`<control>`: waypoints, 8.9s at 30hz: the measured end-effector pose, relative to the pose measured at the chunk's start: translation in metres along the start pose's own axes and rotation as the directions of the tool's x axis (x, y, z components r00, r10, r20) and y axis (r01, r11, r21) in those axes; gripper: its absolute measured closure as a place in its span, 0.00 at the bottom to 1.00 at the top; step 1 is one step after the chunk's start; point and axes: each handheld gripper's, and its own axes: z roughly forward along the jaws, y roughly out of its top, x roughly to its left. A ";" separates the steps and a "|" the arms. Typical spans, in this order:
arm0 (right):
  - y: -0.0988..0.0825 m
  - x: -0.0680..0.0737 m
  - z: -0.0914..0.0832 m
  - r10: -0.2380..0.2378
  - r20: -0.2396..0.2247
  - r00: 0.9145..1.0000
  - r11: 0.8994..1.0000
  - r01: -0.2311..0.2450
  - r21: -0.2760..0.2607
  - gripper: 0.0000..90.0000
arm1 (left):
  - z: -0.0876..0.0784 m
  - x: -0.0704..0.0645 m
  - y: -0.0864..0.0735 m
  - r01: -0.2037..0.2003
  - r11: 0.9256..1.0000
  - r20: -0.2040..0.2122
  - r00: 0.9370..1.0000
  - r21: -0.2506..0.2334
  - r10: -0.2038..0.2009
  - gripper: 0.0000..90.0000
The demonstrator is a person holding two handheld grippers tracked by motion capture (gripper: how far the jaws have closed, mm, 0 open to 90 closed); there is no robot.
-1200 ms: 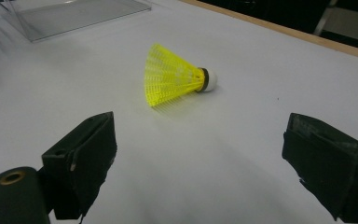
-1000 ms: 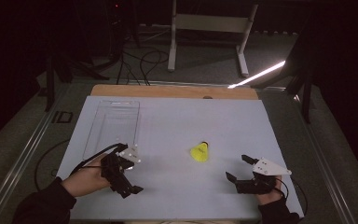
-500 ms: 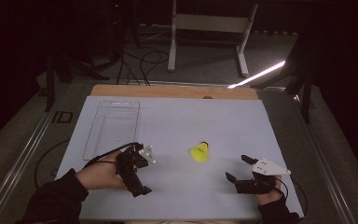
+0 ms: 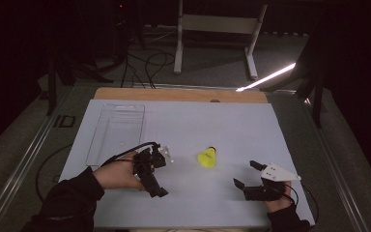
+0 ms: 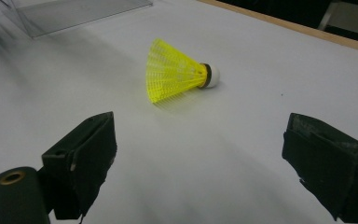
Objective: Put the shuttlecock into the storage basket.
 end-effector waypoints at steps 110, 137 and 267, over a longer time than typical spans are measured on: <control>-0.002 -0.001 0.003 0.011 -0.021 1.000 0.999 -0.011 0.031 0.11 | 0.113 0.076 0.129 0.074 0.996 -0.102 0.992 0.051 -0.068 0.77; -0.003 -0.002 0.003 0.010 -0.018 1.000 0.999 -0.009 0.040 0.11 | 0.108 0.073 0.138 0.116 0.992 -0.118 0.987 0.042 -0.111 1.00; -0.005 -0.001 0.010 0.006 0.003 1.000 0.997 -0.006 0.083 0.11 | -0.061 0.140 -0.059 0.568 0.778 -0.365 0.687 -0.269 -0.628 1.00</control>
